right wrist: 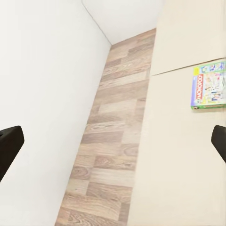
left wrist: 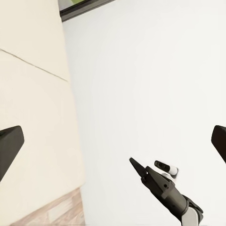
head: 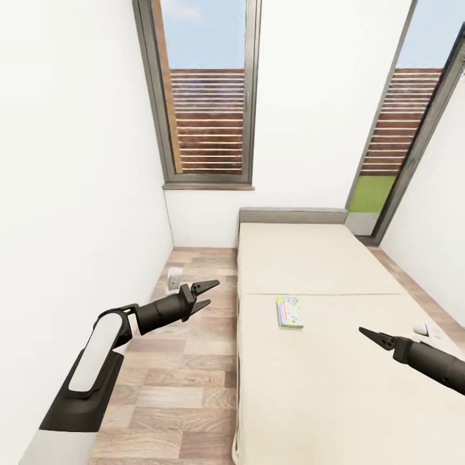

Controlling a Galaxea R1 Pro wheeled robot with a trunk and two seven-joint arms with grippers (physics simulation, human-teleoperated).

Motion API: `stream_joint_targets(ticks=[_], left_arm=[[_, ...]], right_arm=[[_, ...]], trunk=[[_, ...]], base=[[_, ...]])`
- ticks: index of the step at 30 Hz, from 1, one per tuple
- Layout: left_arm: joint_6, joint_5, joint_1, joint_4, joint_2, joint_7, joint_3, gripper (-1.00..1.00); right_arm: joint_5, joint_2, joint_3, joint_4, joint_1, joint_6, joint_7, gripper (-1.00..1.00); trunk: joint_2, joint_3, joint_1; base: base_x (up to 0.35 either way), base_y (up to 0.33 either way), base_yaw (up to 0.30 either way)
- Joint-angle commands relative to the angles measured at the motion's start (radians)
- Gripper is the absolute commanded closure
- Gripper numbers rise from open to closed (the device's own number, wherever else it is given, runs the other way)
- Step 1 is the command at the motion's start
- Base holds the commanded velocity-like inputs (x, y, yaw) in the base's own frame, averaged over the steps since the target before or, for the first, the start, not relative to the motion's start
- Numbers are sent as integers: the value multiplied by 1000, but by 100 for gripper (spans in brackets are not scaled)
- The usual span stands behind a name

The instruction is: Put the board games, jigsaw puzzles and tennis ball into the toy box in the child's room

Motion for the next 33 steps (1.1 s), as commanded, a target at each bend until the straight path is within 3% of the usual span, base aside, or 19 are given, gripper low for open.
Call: stream_joint_targets(ticks=[1, 33], left_arm=[[2, 10, -1, -1, 1, 9, -1, -100], [2, 10, -1, -1, 1, 9, -1, -100]], right_arm=[[1, 0, -1, 0, -1, 4, 4, -100], [1, -2, -4, 0, -1, 7, 5, -100]], trunk=[[-2, -2, 1], [-2, -2, 1]], base=[[6, 8, -152], [1, 1, -269]])
